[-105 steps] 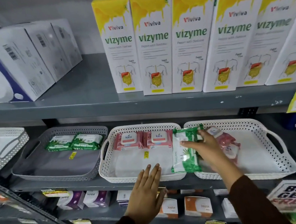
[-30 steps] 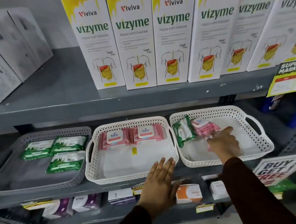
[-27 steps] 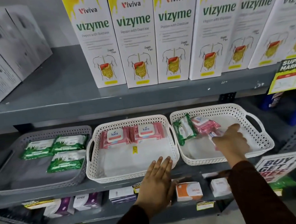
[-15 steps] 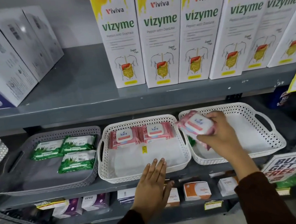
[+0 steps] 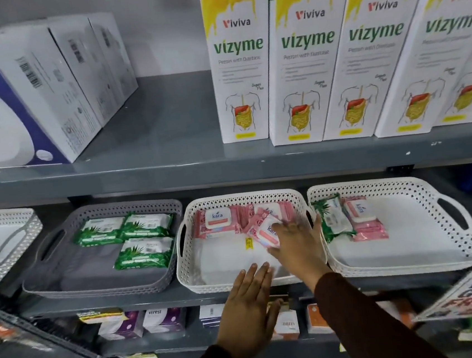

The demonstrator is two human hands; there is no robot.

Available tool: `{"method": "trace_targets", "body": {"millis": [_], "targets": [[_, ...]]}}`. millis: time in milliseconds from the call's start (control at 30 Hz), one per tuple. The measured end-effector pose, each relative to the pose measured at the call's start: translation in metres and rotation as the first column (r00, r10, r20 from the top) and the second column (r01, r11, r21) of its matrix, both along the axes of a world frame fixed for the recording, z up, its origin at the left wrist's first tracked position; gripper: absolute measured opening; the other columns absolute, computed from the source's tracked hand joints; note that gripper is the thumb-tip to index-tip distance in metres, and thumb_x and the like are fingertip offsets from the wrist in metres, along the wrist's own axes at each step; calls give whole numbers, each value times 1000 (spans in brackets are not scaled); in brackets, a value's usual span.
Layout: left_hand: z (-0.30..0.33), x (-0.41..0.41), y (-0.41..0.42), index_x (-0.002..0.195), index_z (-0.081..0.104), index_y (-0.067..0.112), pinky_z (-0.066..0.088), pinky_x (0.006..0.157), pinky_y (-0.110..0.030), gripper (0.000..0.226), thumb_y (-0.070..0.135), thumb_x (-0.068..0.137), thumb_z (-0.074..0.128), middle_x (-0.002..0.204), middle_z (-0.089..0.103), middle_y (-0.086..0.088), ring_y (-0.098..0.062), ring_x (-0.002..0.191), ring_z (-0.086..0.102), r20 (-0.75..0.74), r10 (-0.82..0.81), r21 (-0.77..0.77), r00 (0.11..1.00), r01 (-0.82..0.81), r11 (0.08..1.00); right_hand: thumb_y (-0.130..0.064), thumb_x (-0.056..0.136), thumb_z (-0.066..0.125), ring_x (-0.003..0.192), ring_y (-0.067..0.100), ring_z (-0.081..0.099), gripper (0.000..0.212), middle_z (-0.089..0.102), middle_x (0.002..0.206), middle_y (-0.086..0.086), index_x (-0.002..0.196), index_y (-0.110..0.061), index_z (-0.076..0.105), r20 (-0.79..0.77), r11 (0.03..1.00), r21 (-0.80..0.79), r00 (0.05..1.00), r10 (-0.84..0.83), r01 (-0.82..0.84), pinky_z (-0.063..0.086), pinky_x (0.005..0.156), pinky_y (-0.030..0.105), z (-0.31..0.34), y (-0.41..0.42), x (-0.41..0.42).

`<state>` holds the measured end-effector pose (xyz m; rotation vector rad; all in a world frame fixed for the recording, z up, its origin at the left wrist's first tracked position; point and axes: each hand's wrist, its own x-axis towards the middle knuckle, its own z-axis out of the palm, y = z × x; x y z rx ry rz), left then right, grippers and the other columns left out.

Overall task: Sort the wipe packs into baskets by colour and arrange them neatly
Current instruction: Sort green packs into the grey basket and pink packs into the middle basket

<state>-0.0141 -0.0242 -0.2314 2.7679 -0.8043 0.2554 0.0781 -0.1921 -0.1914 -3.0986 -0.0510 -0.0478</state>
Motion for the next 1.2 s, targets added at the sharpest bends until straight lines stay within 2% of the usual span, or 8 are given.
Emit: {"method": "trace_targets", "body": {"millis": [133, 233, 333, 433, 567, 933, 1067, 1200], "targets": [[-2, 4, -11, 150, 30, 12, 10, 118, -37, 59, 48, 103, 32, 157, 28, -3, -21, 147, 18, 23, -30, 9, 999, 30, 1000, -59, 88, 46, 134, 27, 39, 43, 51, 142, 0, 123, -38, 58, 63, 979, 154, 988, -143, 132, 12, 106, 60, 17, -11, 2], [-5, 5, -30, 149, 32, 10, 15, 116, -40, 61, 49, 102, 32, 156, 33, -6, -24, 146, 21, 10, -67, -10, 998, 67, 998, -31, 82, 63, 115, 29, 54, 28, 64, 122, 6, 109, -26, 65, 272, 888, 367, 880, -389, 278, 31, 96, 49, 15, -52, 3], [-6, 5, -52, 148, 34, 7, 17, 115, -43, 63, 51, 102, 25, 154, 36, -10, -28, 144, 27, -4, -76, -33, 997, 75, 997, -22, 80, 65, 120, 38, 49, 48, 55, 136, 15, 127, -21, 56, 86, 821, 414, 881, -465, 393, 40, 96, 50, 4, -96, 12], [-5, 5, -70, 147, 35, 6, 17, 114, -43, 65, 51, 102, 25, 153, 36, -11, -30, 142, 31, 18, -71, -14, 997, 71, 997, -38, 82, 63, 123, 39, 46, 53, 47, 144, 13, 133, -30, 52, -105, 869, 317, 925, -366, 380, 44, 96, 47, -5, -115, 20], [-4, 2, -77, 147, 35, 7, 16, 115, -41, 63, 50, 101, 25, 154, 35, -10, -27, 143, 30, 38, -59, -16, 998, 59, 998, -55, 73, 66, 117, 37, 48, 62, 52, 133, 14, 124, -21, 55, -25, 907, 158, 920, -392, 391, 48, 87, 46, -13, -118, 20], [-6, -2, -21, 151, 29, 16, 17, 118, -40, 58, 43, 101, 41, 157, 30, -1, -21, 147, 19, 15, 13, -38, 1000, -12, 999, -36, 66, 81, 91, 35, 66, 94, 68, 105, 15, 139, -9, 28, -181, 674, 485, 818, -546, 557, 48, 75, 36, -10, -120, 14], [-5, -1, 30, 150, 32, 14, 17, 118, -39, 58, 42, 101, 44, 156, 32, -1, -19, 147, 19, 17, 70, -57, 997, -69, 996, -37, 71, 81, 77, 30, 59, 77, 69, 103, 18, 128, -8, 39, -84, 564, 647, 783, -617, 514, 42, 67, 33, 28, -113, -13], [-6, 1, 92, 150, 30, 11, 14, 118, -39, 61, 46, 101, 36, 158, 26, -3, -23, 147, 18, 21, 201, -34, 979, -200, 979, -34, 69, 84, 73, 29, 63, 64, 72, 90, 17, 119, -16, 47, 210, 625, 736, 789, -577, 261, 49, 66, 34, 62, -74, -23]]}}
